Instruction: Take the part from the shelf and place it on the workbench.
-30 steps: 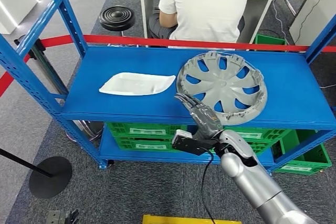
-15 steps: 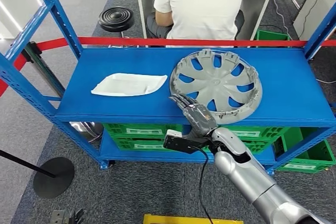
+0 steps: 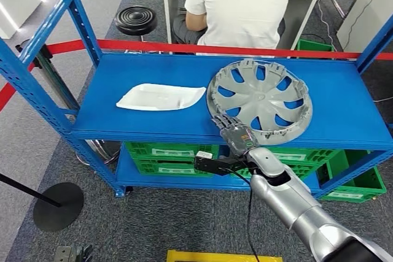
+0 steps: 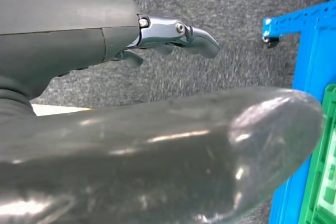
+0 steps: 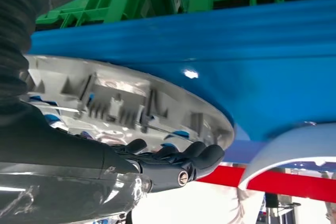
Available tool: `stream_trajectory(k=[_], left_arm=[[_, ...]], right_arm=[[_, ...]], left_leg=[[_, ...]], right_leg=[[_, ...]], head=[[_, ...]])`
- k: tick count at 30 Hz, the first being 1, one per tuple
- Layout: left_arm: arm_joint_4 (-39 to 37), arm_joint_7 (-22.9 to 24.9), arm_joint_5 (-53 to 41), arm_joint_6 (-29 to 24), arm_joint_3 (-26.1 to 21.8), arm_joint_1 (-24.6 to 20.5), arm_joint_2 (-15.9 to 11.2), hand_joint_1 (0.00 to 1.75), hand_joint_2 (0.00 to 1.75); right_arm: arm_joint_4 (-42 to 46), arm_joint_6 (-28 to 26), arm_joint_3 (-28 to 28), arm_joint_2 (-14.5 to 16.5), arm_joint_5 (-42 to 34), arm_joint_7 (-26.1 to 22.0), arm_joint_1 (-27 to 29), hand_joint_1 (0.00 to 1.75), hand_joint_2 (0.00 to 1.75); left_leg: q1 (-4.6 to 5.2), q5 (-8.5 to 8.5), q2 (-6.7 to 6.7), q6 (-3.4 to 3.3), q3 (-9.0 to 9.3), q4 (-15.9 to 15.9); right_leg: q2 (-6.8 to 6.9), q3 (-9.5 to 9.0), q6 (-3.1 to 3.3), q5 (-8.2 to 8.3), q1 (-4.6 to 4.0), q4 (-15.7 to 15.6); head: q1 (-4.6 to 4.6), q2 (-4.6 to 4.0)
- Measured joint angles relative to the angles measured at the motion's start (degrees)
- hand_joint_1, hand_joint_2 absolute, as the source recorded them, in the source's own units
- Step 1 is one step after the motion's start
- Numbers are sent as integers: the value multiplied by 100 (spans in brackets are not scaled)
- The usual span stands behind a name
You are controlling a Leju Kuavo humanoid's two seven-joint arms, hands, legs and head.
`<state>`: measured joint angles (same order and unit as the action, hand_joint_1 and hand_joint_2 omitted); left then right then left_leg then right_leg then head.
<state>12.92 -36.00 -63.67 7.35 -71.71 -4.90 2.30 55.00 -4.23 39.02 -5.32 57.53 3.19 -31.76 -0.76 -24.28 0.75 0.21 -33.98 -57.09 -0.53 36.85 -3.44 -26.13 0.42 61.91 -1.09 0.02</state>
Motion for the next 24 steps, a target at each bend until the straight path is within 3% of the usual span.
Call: stream_trajectory(k=[2,3,4,5,6,7,9,10,14,16,18,19,20,21,23,24], left_arm=[[0,0,0,1,0,-1,-8,0,0],[0,0,0,1,-1,1,-13,0,0],[0,0,0,2,-1,5,-16,0,0],[0,0,-1,2,-1,10,-18,0,0],[0,0,-1,3,-2,14,-17,0,0],[0,0,-2,3,-2,18,-17,0,0],[0,0,-5,3,-2,22,-23,0,0],[0,0,-7,2,-2,25,-29,0,0],[0,0,-18,-3,-2,32,-41,0,0],[0,0,-20,-6,-1,27,-42,0,0],[0,0,-20,-7,0,28,-46,0,0],[0,0,-20,-8,0,36,-48,0,0],[0,0,-20,-8,0,44,-48,0,0],[0,0,-21,-9,0,48,-49,0,0],[0,0,-28,-11,0,44,-54,0,0],[0,0,-37,-12,0,37,-55,0,0]], right_arm=[[-81,33,6,4,46,39,-25,0,175],[-125,39,9,7,80,74,-22,0,175],[-169,27,8,7,120,123,-13,0,175],[-209,-3,-2,7,161,186,-4,0,175],[-239,-51,-25,7,197,251,0,0,175],[-260,-118,-68,7,232,306,1,0,175],[-289,-253,-196,7,291,385,6,0,175],[-298,-316,-278,7,331,408,22,0,175],[-320,-415,-558,-9,445,459,111,0,175],[-324,-431,-620,-10,463,463,126,0,175],[-331,-438,-657,-10,468,465,164,0,175],[-336,-438,-668,-10,469,465,187,0,175],[-339,-438,-678,-10,477,470,205,0,175],[-340,-438,-689,-10,487,476,215,0,175],[-340,-438,-740,-10,523,493,218,0,175],[-340,-440,-779,-11,537,497,218,0,175]], left_leg=[[8,-5,-2,-36,0,0],[13,-9,-2,-43,2,0],[17,-12,-1,-48,6,-1],[19,-15,1,-49,13,-1],[20,-20,4,-45,25,-2],[20,-29,7,-34,39,-3],[41,-47,15,12,50,-13],[50,-49,17,40,48,-13],[43,-127,9,160,16,-77],[35,-439,-3,214,-221,-594],[31,-772,-6,241,-611,-1381],[30,-812,-7,245,-738,-1616],[29,-730,-7,243,-757,-1625],[26,-555,-8,239,-668,-1419],[19,-159,-15,233,-301,-662],[16,-57,-14,215,-147,-342]], right_leg=[[7,361,-25,-362,4,774],[8,528,-27,-481,6,1123],[8,613,-24,-494,5,1294],[8,594,-17,-404,5,1242],[8,461,-6,-223,6,962],[11,255,5,-18,7,547],[9,-102,32,198,4,-135],[3,-180,52,217,0,-288],[-19,-190,174,222,11,-346],[-17,-197,215,229,27,-359],[-12,-196,229,224,26,-359],[-11,-197,230,223,25,-358],[-10,-199,230,222,25,-358],[-11,-204,227,221,28,-357],[-13,-213,199,213,21,-351],[-17,-208,176,209,9,-343]], head=[[-36,0],[-40,0],[-43,0],[-46,0],[-47,0],[-53,0],[-62,-1],[-60,-1],[-37,0],[1,0],[28,0],[29,0],[32,0],[34,0],[45,0],[50,0]])
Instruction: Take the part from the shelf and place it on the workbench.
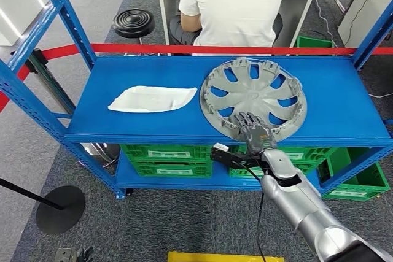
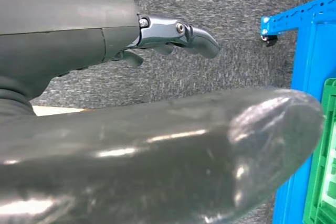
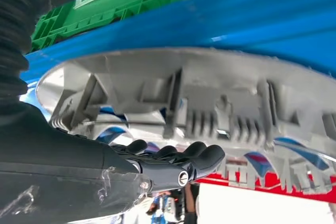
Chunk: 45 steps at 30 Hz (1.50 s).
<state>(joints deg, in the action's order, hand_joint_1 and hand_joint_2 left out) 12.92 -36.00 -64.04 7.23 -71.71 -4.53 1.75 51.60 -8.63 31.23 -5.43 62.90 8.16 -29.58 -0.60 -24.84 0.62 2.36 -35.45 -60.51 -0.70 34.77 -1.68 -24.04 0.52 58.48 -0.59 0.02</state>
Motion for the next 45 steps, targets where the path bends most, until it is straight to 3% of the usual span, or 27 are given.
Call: stream_trajectory(k=[2,5,7,9,10,11,12,14,16,19,21,22,25,26,27,30,34,36,37,38,39,40,41,42,43,45], left_arm=[[0,0,-17,0,0,-6,2,0,0],[0,0,-22,-7,0,-1,6,0,0],[0,0,-20,-17,-1,-1,8,0,0],[0,0,-17,-23,-3,4,4,0,0],[0,0,-16,-23,-4,10,2,0,0],[0,0,-17,-22,-5,18,0,0,0],[0,0,-19,-19,-6,25,0,0,0],[0,-3,-22,-10,-5,29,1,0,0],[0,-9,-26,-5,-5,24,-3,0,0],[0,-11,-34,-3,-4,23,-15,0,0],[0,-11,-48,4,-4,23,-11,0,0],[0,-11,-55,8,-4,20,-10,0,0],[0,-11,-66,15,-4,18,-13,0,0],[0,-11,-68,17,-4,24,-12,0,0],[0,-11,-70,20,-4,28,-12,0,0],[0,-11,-75,26,-4,30,-14,0,0],[0,-11,-75,26,-4,30,-14,0,0],[0,-11,-76,30,-4,26,-21,0,0],[0,-11,-77,33,-4,15,-26,0,0],[0,-14,-79,40,-4,6,-31,0,0],[0,-16,-81,49,-4,-9,-31,0,0],[0,-18,-84,58,-4,-23,-33,0,0],[0,-20,-86,67,-4,-30,-34,0,0],[0,-20,-89,73,-4,-38,-35,0,0],[0,-20,-96,76,-4,-42,-34,0,0],[0,-20,-114,83,-3,-57,-30,0,0]], right_arm=[[2,-29,-84,-1,-6,-19,13,0,175],[106,-276,-231,1,-219,-307,130,0,175],[298,-472,-350,0,-439,-573,242,0,175],[530,-502,-442,-15,-555,-662,364,0,175],[646,-451,-470,-33,-566,-641,425,0,175],[742,-385,-491,-57,-554,-598,475,0,175],[821,-317,-510,-83,-527,-544,506,0,175],[900,-241,-549,-126,-445,-445,523,0,175],[927,-229,-589,-154,-370,-382,525,0,175],[936,-235,-618,-186,-297,-332,568,0,175],[936,-236,-631,-206,-265,-304,579,0,175],[934,-235,-638,-208,-255,-297,579,0,175],[902,-218,-674,-216,-236,-276,606,0,175],[884,-202,-687,-219,-224,-267,617,0,175],[867,-179,-699,-222,-209,-261,625,0,175],[841,-140,-710,-227,-181,-248,628,0,175],[841,-140,-710,-227,-181,-248,628,0,175],[827,-112,-713,-228,-156,-232,619,0,175],[811,-78,-715,-233,-127,-217,604,16,175],[779,-13,-716,-243,-77,-193,587,57,175],[729,56,-710,-254,10,-147,553,101,175],[641,133,-700,-269,123,-81,515,144,175],[553,193,-689,-280,229,-16,480,172,175],[476,223,-679,-287,320,46,438,175,175],[414,246,-673,-292,365,82,406,175,175],[339,255,-670,-292,401,122,336,175,175]], left_leg=[[7,32,6,-54,131,295],[3,40,9,-178,136,318],[-9,49,7,-246,144,328],[1,44,7,-276,146,328],[5,42,7,-282,148,328],[8,38,8,-285,152,327],[9,33,9,-283,160,326],[7,15,10,-260,189,325],[24,-1,13,-207,203,315],[32,11,14,-114,203,341],[24,-100,8,-46,152,228],[22,-247,4,-18,48,-1],[16,-741,0,24,-491,-1113],[16,-746,0,24,-587,-1285],[16,-646,-1,18,-581,-1250],[15,-366,-1,2,-431,-916],[15,-362,-1,2,-428,-909],[14,-153,-6,-10,-190,-445],[15,-59,-6,-29,-40,-135],[20,36,-5,-74,104,172],[17,48,-4,-137,152,291],[16,41,-1,-202,171,354],[15,53,0,-254,176,366],[9,58,0,-280,187,374],[9,52,0,-278,200,373],[17,31,3,-245,226,366]], right_leg=[[-6,13,-57,5,-24,-3],[2,35,-145,-44,-10,32],[14,234,-193,-316,-3,474],[20,592,-212,-674,-1,1259],[20,733,-212,-762,-1,1552],[20,783,-208,-742,-1,1641],[20,726,-199,-622,-1,1508],[25,338,-176,-245,0,719],[19,22,-141,-51,-6,113],[1,-22,-59,-33,-18,11],[-1,-21,2,-16,0,-7],[0,-22,25,-10,11,-15],[6,-15,50,-11,11,-14],[7,-14,51,-12,10,-14],[8,-15,50,-11,10,-13],[7,-18,48,-11,11,-13],[7,-18,48,-11,11,-13],[7,-25,41,-12,11,-13],[3,-17,19,-11,-1,-8],[0,-16,-25,1,-9,-21],[3,60,-86,-92,-16,122],[7,287,-149,-292,-20,583],[15,484,-196,-459,-13,998],[22,639,-217,-579,-10,1334],[23,650,-217,-526,-8,1370],[24,216,-198,-160,-5,525]], head=[[-1,0],[-22,0],[-56,0],[-83,0],[-85,0],[-87,0],[-88,0],[-91,0],[-91,0],[-82,-1],[-66,0],[-48,0],[-5,0],[-2,0],[1,0],[4,0],[4,0],[8,0],[13,0],[16,0],[2,0],[-17,0],[-38,0],[-58,0],[-62,0],[-74,0]])
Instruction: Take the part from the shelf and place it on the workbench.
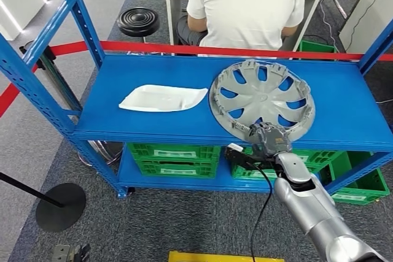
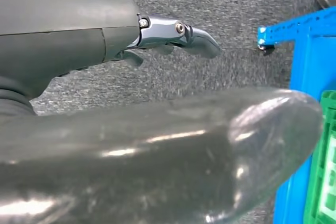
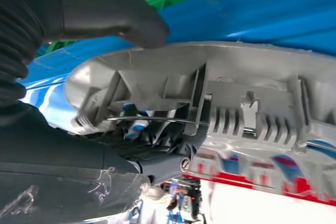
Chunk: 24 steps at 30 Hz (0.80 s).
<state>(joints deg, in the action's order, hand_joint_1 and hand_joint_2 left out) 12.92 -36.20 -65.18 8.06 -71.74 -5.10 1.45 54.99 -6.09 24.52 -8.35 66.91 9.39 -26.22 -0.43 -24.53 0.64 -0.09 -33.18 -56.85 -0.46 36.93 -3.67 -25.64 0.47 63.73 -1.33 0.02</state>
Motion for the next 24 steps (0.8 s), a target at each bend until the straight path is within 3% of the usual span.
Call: stream_trajectory(k=[2,6,8,10,12,13,15,17,21,22,24], left_arm=[[0,0,-16,3,1,-20,-1,0,0],[0,0,-23,4,1,-29,5,0,0],[0,0,-25,6,2,-36,5,0,0],[0,0,-25,7,3,-38,4,0,0],[0,0,-25,7,3,-28,6,0,0],[0,0,-26,8,3,-27,6,0,0],[-1,0,-26,10,4,-36,6,0,0],[-1,-15,-25,18,7,-57,15,0,0],[0,-135,-14,44,14,-71,34,0,0],[0,-150,-10,49,15,-76,38,0,0],[0,-157,2,53,16,-88,40,0,0]], right_arm=[[-88,-15,8,0,33,11,-57,175,175],[-189,-43,22,0,61,9,-134,175,175],[-223,-45,22,0,59,19,-168,175,175],[-277,-45,22,0,59,24,-173,175,175],[-330,-50,22,0,65,30,-172,175,175],[-352,-53,21,0,70,37,-174,175,175],[-386,-58,15,0,92,54,-184,175,175],[-413,-71,-5,-8,138,66,-203,175,175],[-452,-123,-43,-26,192,67,-192,175,175],[-457,-133,-49,-29,193,65,-185,175,175],[-463,-139,-55,-32,194,45,-166,175,175]], left_leg=[[19,-7,9,54,4,-4],[4,-50,15,172,-16,-34],[-2,-334,5,219,-215,-475],[-8,-701,2,254,-588,-1272],[-15,-744,0,271,-769,-1645],[-21,-597,-1,273,-692,-1483],[-41,-206,-6,286,-311,-729],[-51,-32,6,256,-24,-140],[-37,-25,5,94,10,-18],[-43,-14,-5,54,11,-11],[-43,-9,-21,-1,10,-5]], right_leg=[[-11,-264,47,139,-3,-511],[-14,-295,195,159,-5,-595],[-7,-304,239,180,17,-620],[-2,-298,250,182,20,-621],[-1,-296,248,182,22,-619],[-1,-299,242,184,27,-617],[-7,-302,206,183,31,-607],[-22,-277,145,181,12,-581],[-28,-233,22,169,17,-565],[-20,-161,-3,70,20,-418],[-4,147,-31,-285,20,256]], head=[[-1,0],[16,0],[52,0],[81,0],[86,0],[86,0],[96,0],[107,0],[86,0],[75,0],[55,0]])
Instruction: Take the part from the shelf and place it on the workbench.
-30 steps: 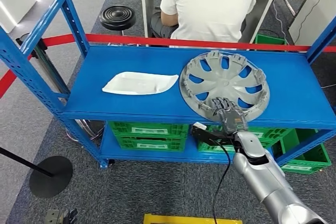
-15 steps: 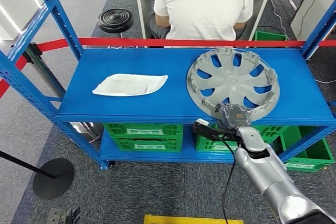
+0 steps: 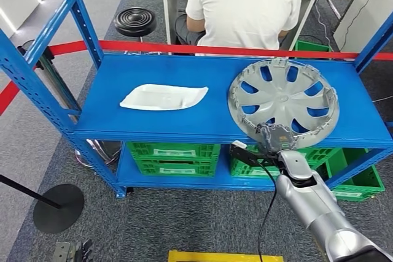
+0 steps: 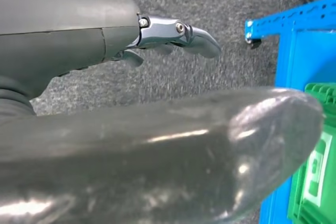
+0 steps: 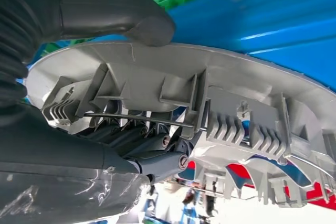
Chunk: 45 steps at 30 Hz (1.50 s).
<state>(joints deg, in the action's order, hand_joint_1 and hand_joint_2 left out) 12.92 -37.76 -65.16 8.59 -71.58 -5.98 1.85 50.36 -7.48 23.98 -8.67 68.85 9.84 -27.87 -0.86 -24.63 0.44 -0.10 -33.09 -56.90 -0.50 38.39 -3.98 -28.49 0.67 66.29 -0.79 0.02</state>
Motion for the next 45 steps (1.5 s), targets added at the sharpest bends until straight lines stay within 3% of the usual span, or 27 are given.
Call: stream_trajectory(k=[2,3,4,6,8,12,14,17,19,21,22,24,26,29,31,33,34,35,36,38,40,43,45], left_arm=[[0,-2,19,-3,0,-2,-1,0,0],[0,0,26,-19,1,-1,-1,0,0],[0,5,22,-50,5,0,3,0,0],[0,29,-7,-136,17,-4,14,0,0],[0,62,-32,-202,33,-11,15,0,0],[0,53,-34,-256,72,-5,17,0,0],[0,2,4,-245,81,-7,27,0,0],[0,-31,83,-238,82,8,32,0,0],[0,-33,109,-244,81,36,36,0,0],[0,-35,142,-255,80,60,37,0,0],[0,-36,162,-260,79,64,36,0,0],[0,-38,186,-264,74,62,35,0,0],[0,-38,197,-264,70,70,38,0,0],[0,-38,201,-265,68,93,43,0,0],[0,-38,202,-268,67,97,44,0,0],[0,-38,204,-272,63,105,40,0,0],[0,-38,207,-274,61,108,38,0,0],[0,-38,209,-275,60,109,39,0,0],[0,-38,211,-276,59,109,41,0,0],[0,-38,210,-281,58,107,42,0,0],[0,-38,210,-290,57,105,32,0,0],[0,-38,210,-293,56,108,17,0,0],[0,-38,207,-286,56,101,20,0,0]], right_arm=[[-5,-3,-1,1,-1,-27,36,175,175],[-5,-7,-2,1,-2,-41,50,175,175],[-1,-11,-5,1,-5,-56,59,175,175],[36,-15,-15,1,-16,-87,68,175,175],[108,-19,-28,3,-60,-125,82,175,175],[334,-118,-133,3,-368,-242,190,175,175],[500,-215,-236,3,-720,-414,308,175,175],[776,-378,-426,3,-1367,-773,553,175,175],[992,-490,-540,4,-1865,-1090,708,175,175],[1341,-666,-688,25,-2530,-1546,895,175,175],[1567,-772,-767,46,-2872,-1787,1012,175,175],[2021,-950,-894,85,-3340,-2133,1264,175,175],[2378,-1025,-973,109,-3499,-2267,1482,175,175],[2748,-1043,-1044,130,-3618,-2358,1729,175,175],[2963,-1084,-1096,134,-3792,-2514,1870,175,175],[3178,-1160,-1136,137,-3928,-2683,2000,175,175],[3278,-1196,-1149,138,-3964,-2733,2057,175,175],[3376,-1223,-1163,138,-4011,-2769,2105,175,175],[3468,-1238,-1180,139,-4070,-2798,2147,175,175],[3654,-1250,-1212,142,-4235,-2899,2231,175,175],[3872,-1270,-1233,155,-4444,-3116,2338,175,175],[4233,-1321,-1256,197,-4741,-3474,2531,175,175],[4481,-1292,-1263,228,-4969,-3674,2627,175,175]], left_leg=[[9,-3,-3,-21,0,-1],[11,-5,-1,-23,6,-2],[10,-9,0,-21,15,-3],[5,-24,6,6,40,-7],[23,-40,20,63,47,-19],[19,-40,30,192,30,-3],[14,-266,18,243,-113,-312],[14,-790,12,280,-620,-1393],[13,-826,11,279,-779,-1703],[12,-533,10,264,-628,-1369],[11,-317,7,255,-440,-984],[15,-67,7,225,-108,-277],[31,-50,19,171,-21,-37],[28,-14,28,50,-37,-15],[19,1,31,-11,-37,-3],[30,-4,31,-36,-37,-6],[34,-8,31,-40,-33,-7],[36,-15,31,-40,-25,-9],[33,-24,32,-32,-13,-11],[38,-52,36,7,10,-19],[61,-63,45,63,4,-33],[61,-58,49,148,-10,-20],[52,-217,34,209,-97,-214]], right_leg=[[1,339,-6,-275,0,730],[1,396,-3,-271,0,850],[2,332,4,-153,1,719],[6,-57,14,218,8,-56],[-3,-378,48,410,9,-679],[-11,-422,183,437,-8,-799],[0,-421,239,455,9,-816],[15,-404,264,453,4,-815],[15,-402,266,451,0,-814],[3,-412,266,448,0,-813],[-4,-419,259,443,-1,-812],[-20,-411,216,434,-25,-796],[-26,-391,154,443,-40,-803],[-13,-341,60,373,-14,-732],[0,-98,19,54,-8,-193],[3,270,5,-304,-8,612],[3,382,5,-360,-8,848],[3,388,8,-298,-8,856],[3,280,14,-137,-6,624],[4,-129,20,231,2,-186],[-10,-378,53,374,8,-687],[-24,-375,155,374,2,-738],[-20,-374,230,379,14,-747]], head=[[-7,0],[-9,0],[-11,0],[-16,0],[-18,0],[-6,0],[21,0],[52,0],[55,0],[56,0],[60,0],[65,0],[61,0],[41,0],[0,0],[-27,0],[-27,0],[-28,0],[-30,0],[-44,0],[-49,0],[-39,0],[-23,0]])
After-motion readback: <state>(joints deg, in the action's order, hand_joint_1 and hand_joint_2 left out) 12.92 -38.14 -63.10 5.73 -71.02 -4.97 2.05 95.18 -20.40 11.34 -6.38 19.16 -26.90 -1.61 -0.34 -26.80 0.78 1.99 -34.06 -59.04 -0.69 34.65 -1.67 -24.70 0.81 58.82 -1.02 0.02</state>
